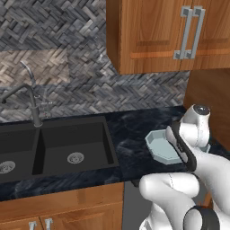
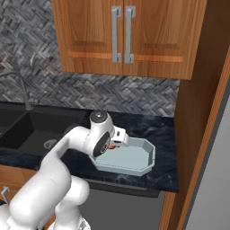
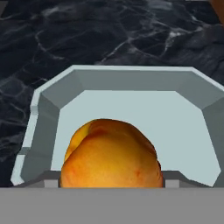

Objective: Pick the peach and kiwi from the fridge and place them inside the tupperware on the counter.

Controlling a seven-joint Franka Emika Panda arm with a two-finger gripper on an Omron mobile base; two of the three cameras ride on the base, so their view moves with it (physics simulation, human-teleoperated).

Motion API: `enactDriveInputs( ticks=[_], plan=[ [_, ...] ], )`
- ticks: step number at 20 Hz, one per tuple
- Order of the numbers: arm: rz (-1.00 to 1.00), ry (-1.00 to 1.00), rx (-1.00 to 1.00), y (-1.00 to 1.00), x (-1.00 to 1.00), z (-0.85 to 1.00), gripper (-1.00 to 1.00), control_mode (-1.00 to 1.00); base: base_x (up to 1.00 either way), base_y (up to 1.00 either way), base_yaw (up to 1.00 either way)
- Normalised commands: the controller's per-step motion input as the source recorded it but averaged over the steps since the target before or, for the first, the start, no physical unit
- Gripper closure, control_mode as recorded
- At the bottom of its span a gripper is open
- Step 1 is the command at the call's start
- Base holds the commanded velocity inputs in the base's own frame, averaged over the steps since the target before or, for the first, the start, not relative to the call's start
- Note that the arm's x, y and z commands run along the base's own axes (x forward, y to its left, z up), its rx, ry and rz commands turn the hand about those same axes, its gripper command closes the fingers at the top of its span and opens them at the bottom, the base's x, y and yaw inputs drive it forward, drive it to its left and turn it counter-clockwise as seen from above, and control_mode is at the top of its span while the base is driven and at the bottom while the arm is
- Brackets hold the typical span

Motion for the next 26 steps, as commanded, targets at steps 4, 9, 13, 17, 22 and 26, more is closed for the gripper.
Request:
enactDriveInputs(
  ticks=[4,9,13,17,22,26],
  plan=[
    [0.0,0.03,0.0,0.0,0.36,-0.47,1.0,-1.0,0.0,0.0,0.0],
    [0.0,0.04,0.0,-0.03,0.35,-0.33,1.0,-1.0,0.0,0.0,0.0],
    [0.01,0.03,0.0,-0.13,0.35,-0.19,1.0,-1.0,0.0,0.0,0.0],
    [0.0,0.02,0.0,-0.24,0.3,-0.09,1.0,-1.0,0.0,0.0,0.0],
    [0.0,0.02,0.0,-0.2,0.28,-0.16,1.0,-1.0,0.0,0.0,0.0],
    [0.01,0.0,0.0,0.0,0.13,-0.43,1.0,-1.0,0.0,0.0,0.0]
  ],
)
